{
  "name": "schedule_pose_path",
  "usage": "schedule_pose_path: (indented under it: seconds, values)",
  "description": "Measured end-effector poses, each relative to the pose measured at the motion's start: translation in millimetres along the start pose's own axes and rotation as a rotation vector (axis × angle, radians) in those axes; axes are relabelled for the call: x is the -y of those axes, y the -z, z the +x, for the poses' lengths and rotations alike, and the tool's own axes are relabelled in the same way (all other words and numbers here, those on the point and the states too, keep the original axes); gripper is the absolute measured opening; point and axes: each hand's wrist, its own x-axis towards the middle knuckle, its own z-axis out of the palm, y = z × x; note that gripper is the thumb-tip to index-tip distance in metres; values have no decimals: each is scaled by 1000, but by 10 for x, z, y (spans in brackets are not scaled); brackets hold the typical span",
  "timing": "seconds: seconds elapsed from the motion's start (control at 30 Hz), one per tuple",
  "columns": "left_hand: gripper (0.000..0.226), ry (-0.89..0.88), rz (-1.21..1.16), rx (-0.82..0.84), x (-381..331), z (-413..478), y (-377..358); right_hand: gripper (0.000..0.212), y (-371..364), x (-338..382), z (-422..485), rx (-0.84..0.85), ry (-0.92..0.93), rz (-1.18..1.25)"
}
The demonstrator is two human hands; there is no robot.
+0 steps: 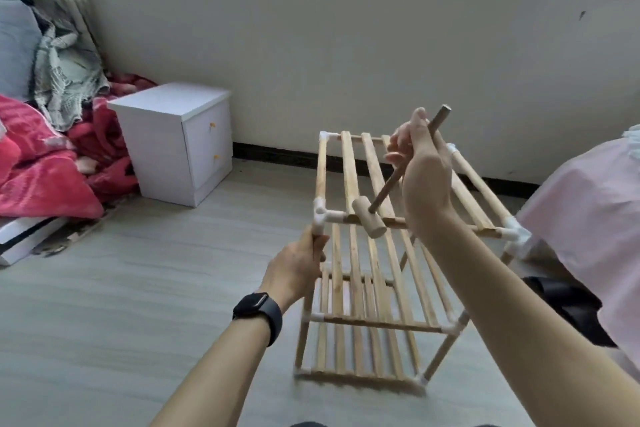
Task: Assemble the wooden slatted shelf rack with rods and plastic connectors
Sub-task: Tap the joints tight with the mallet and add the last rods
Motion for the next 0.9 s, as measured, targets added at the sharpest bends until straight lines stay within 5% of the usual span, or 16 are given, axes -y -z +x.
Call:
schedule_pose_path:
  seconds: [0.1,0.2,0.27,0.4,0.53,0.67,0.9]
  values:
    - [22,58,64,-115,105,75,286,43,577,36,-154,28,102,-239]
    - [70,-180,223,-484,26,30,411,44,1243,168,-390,85,104,-223]
    - [79,-415,344,-605,-161,19,418,44,1616,219,-597,70,71,-245]
    - [70,-711,476,-371,-762,108,93,40,2102,216,-928,160,-168,-53]
    - [78,-676,648,-128,-1347,228,-353,58,2415,124,-1119,330,-369,123]
    - [62,-580,626,-31,-1621,357,-646,24,2548,-89,-1166,133,-323,-370]
    - [50,-556,612,-94,-1593,298,-792,25,2809,-111,-996,21,-68,-1033]
